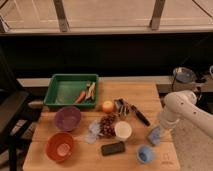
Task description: Place sponge in plastic cup
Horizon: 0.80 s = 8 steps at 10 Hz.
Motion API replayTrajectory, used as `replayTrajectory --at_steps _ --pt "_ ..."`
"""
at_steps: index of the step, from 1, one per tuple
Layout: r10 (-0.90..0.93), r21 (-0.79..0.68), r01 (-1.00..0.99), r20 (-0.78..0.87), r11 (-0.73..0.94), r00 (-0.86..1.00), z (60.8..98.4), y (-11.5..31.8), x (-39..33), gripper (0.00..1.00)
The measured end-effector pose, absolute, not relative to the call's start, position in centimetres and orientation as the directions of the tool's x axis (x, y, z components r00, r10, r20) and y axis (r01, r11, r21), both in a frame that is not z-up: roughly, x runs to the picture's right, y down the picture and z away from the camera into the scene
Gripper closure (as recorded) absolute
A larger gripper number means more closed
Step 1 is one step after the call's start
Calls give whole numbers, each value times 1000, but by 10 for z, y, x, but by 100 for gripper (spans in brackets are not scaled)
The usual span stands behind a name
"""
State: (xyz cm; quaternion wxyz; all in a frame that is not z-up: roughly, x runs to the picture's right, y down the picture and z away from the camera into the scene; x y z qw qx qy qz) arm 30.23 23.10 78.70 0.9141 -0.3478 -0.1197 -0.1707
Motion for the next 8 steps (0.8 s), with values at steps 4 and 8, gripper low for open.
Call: replayTrajectory --at_steps 4,8 --pt "-296 -538 438 332 721 896 749 193 288 100" --pt "-319 -546 455 329 703 889 715 186 269 100"
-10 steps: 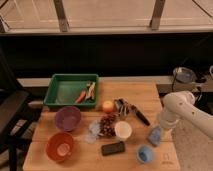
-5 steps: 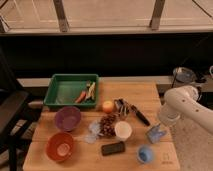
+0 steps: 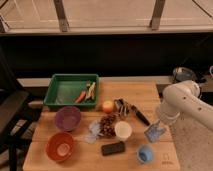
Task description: Place sponge in plastic cup
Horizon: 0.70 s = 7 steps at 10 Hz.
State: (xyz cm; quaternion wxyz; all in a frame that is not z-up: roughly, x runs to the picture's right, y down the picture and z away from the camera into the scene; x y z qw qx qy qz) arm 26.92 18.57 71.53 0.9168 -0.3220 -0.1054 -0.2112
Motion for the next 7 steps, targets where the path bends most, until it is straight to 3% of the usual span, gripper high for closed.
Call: replayTrajectory --at_steps 4,7 --pt "-326 -587 445 304 676 895 666 191 245 100" --pt "-280 -612 420 315 670 907 654 201 228 100"
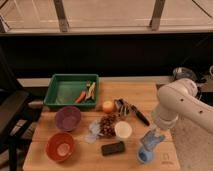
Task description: Place sponge in plastic cup
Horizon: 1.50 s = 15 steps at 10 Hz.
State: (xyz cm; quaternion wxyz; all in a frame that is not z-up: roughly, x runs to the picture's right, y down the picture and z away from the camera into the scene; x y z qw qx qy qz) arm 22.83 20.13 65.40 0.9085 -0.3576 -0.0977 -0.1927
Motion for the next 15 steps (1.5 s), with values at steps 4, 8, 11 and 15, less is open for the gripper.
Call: replayTrajectory --at_steps 4,8,11,15 --pt "-227 -685 406 341 604 912 658 228 208 79" --pt "-159 -757 357 325 547 932 667 248 209 39" --pt "-125 -784 336 320 522 939 672 255 212 38" --pt "-91 -794 322 323 515 942 674 258 215 38"
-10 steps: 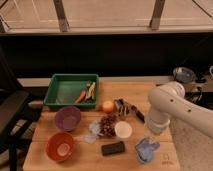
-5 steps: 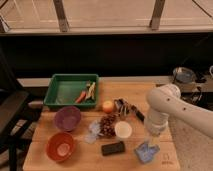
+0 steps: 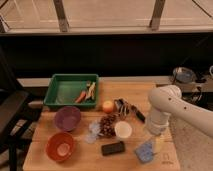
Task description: Place sponge in plastic cup
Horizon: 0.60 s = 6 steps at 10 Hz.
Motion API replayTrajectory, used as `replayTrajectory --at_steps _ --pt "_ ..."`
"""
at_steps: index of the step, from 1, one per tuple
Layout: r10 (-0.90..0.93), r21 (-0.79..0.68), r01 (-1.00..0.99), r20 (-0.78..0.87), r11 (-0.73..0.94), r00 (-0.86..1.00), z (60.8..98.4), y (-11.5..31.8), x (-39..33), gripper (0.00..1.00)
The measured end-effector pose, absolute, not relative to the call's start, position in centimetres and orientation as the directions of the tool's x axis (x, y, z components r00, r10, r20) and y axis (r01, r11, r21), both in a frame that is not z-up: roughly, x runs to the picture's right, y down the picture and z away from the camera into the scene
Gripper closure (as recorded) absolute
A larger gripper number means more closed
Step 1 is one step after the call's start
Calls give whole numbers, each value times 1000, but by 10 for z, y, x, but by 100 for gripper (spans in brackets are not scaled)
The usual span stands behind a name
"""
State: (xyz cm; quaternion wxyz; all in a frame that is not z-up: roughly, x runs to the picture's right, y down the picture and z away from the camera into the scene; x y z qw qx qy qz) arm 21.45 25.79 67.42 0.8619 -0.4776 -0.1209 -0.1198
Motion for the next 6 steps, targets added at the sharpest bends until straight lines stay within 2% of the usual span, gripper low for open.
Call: replayTrajectory --at_steps 6 --pt "-118 -696 217 188 685 975 660 211 265 38"
